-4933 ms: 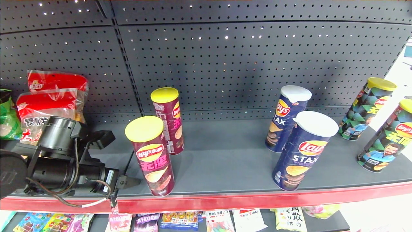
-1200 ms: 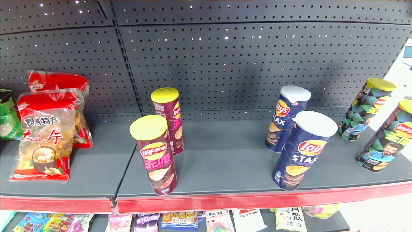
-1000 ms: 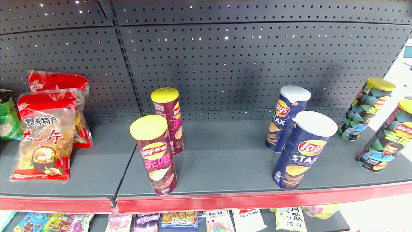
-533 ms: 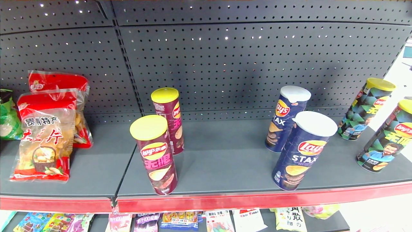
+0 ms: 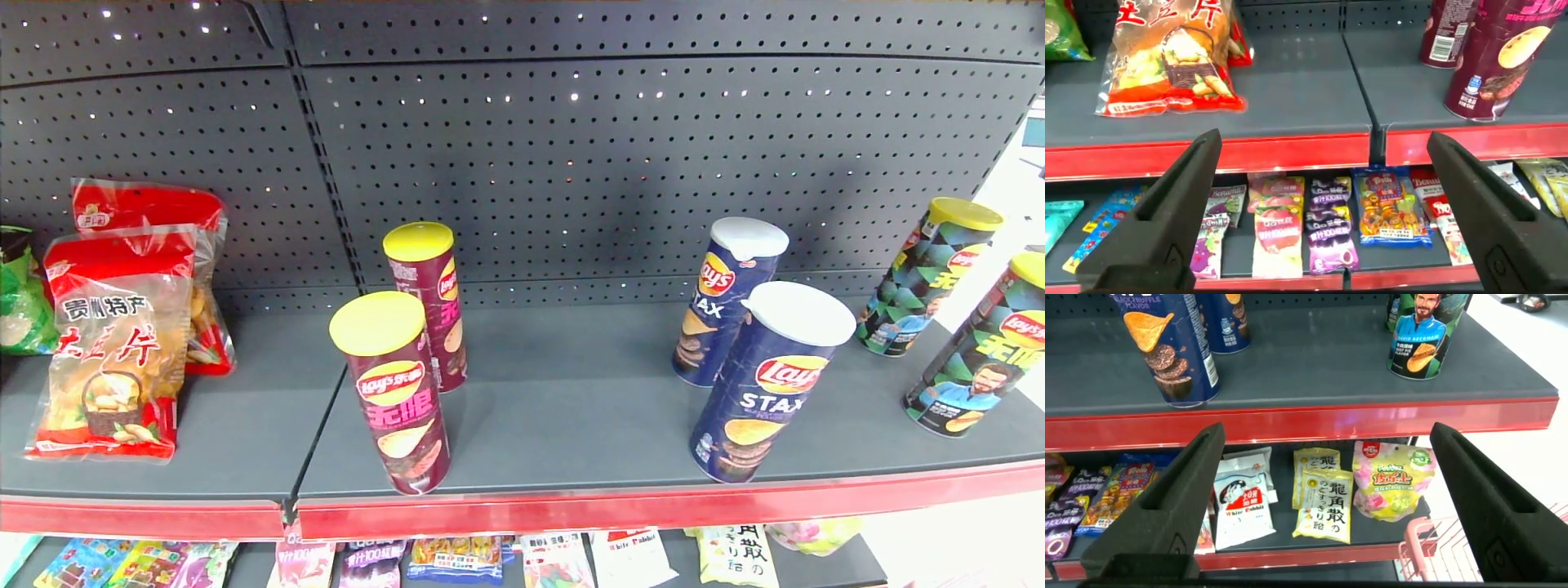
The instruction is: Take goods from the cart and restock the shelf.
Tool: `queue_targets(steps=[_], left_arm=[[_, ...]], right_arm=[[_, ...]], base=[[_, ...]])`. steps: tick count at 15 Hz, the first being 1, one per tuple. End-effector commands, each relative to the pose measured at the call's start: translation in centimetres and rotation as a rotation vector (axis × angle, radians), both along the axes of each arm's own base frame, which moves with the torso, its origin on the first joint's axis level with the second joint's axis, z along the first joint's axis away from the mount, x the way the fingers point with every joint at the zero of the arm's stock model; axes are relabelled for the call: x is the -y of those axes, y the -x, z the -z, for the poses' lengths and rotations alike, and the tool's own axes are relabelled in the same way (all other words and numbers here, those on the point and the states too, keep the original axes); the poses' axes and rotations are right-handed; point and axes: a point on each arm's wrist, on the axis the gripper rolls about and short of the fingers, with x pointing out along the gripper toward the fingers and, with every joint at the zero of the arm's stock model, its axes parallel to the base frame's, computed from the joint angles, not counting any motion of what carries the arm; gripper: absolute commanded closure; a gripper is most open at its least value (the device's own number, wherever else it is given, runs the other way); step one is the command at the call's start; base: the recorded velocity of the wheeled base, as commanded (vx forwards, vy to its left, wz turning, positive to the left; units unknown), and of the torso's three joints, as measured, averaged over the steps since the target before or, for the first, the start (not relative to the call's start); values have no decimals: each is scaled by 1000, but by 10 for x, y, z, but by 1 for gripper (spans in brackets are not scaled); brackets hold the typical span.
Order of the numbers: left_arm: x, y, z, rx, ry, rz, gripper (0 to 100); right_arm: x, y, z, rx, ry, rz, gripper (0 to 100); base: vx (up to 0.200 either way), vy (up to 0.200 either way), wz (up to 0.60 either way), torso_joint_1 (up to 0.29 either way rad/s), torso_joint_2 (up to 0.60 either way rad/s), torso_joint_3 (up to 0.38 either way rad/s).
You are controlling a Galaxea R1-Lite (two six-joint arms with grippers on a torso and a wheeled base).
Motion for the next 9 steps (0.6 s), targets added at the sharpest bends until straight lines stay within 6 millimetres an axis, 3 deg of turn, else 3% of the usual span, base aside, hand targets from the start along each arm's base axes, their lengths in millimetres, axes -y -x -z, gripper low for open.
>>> queue_targets(steps=[1,6,9], left_arm=[[0,0,0,-2,1,0,0],[0,0,0,-3,-1,0,0],[0,0,0,-3,1,0,0]], right_arm=[[0,0,0,-1,-2,-1,0],[0,0,0,-2,0,-1,0],[0,0,0,-2,0,-1,0]], base=[[-200,0,0,2,-2,-2],[-200,0,0,2,7,-1],[0,-200,0,-6,1,2]])
